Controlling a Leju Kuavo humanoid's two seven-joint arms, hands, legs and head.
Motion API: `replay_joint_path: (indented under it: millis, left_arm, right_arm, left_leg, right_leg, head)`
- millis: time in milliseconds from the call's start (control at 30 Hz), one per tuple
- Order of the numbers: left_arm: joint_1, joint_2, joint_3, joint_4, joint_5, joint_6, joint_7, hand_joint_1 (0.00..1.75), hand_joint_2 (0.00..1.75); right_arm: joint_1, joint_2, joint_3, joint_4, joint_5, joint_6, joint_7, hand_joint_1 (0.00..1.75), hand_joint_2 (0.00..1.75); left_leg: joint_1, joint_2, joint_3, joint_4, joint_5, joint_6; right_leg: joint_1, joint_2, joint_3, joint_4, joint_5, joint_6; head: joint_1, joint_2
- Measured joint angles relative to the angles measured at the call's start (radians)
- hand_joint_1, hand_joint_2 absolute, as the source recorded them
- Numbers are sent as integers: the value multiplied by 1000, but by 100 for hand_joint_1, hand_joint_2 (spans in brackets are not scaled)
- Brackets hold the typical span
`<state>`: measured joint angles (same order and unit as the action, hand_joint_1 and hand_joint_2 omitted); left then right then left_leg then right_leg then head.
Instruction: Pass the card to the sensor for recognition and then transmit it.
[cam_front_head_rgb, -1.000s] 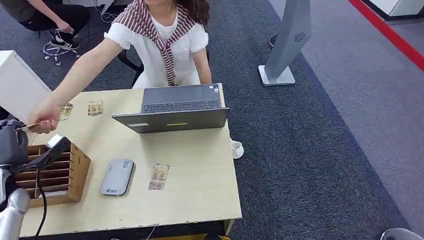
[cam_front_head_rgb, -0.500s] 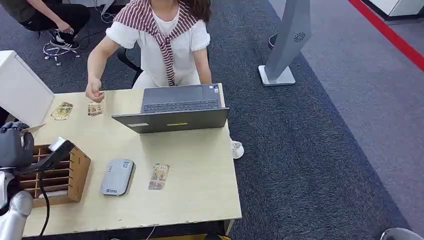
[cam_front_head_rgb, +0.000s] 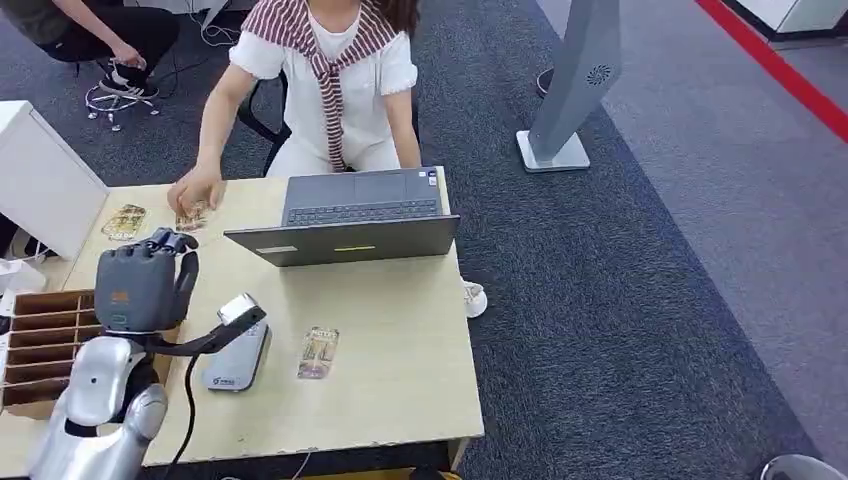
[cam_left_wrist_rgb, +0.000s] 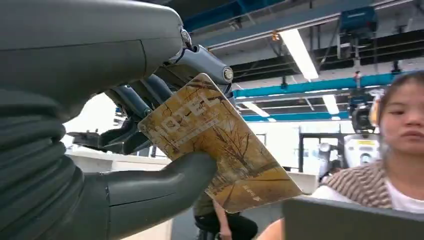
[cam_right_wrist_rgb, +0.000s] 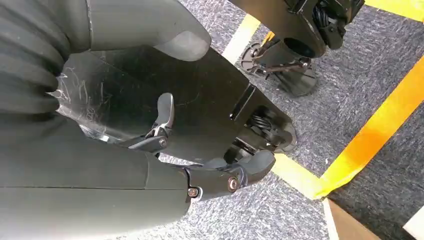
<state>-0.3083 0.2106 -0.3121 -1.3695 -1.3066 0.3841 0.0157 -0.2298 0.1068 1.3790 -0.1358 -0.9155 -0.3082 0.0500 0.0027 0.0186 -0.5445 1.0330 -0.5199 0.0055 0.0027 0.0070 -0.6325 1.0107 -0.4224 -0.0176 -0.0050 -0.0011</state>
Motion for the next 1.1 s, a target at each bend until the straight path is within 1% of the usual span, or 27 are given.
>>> replay_joint_path:
  millis: [233, 300, 367, 433, 800, 933, 1100]
  left_arm:
    - [0, -13, -42, 0, -2, -10, 4, 175, 175]
    - [0, -13, -49, 0, -10, -34, 19, 175, 175]
    - [1, -13, -58, 1, -22, -72, 40, 175, 175]
    - [5, -13, -64, 2, -24, -87, 48, 175, 175]
    - [7, -13, -71, 2, -28, -93, 54, 175, 175]
    - [7, -13, -74, 10, -39, -166, 90, 175, 175]
    - [27, -13, -84, 21, -45, -177, 120, 175, 175]
  right_arm:
    - [0, 0, 0, 0, -2, 0, 0, 0, 175]
    - [0, 0, 1, 0, -6, 0, 0, 0, 175]
    - [0, 0, 3, 0, -12, 0, 1, 0, 175]
    - [-1, 0, 4, 0, -15, 0, 1, 0, 175]
    - [-2, 0, 17, 1, -15, 0, 2, 0, 175]
    - [-2, 0, 17, 1, -17, 0, 2, 0, 175]
    - [-2, 0, 17, 3, -35, -1, 2, 0, 175]
  left_leg:
    - [1, 0, 0, 0, 0, 0]
    - [1, 0, 0, 0, 0, 0]
    - [1, 0, 0, 0, 0, 0]
    - [1, 0, 0, 0, 0, 0]
    - [0, 0, 0, 0, 0, 0]
    - [0, 0, 0, 0, 0, 0]
    - [0, 0, 0, 0, 0, 0]
  right_leg:
    - [0, 0, 0, 0, 0, 0]
    - [0, 0, 0, 0, 0, 0]
    - [0, 0, 0, 0, 0, 0]
    - [0, 0, 0, 0, 0, 0]
    - [0, 0, 0, 0, 0, 0]
    - [0, 0, 0, 0, 0, 0]
    - [0, 0, 0, 0, 0, 0]
  head:
    - [0, 0]
    - [0, 0]
    - [0, 0]
    - [0, 0]
    - [0, 0]
    - [0, 0]
    - [0, 0]
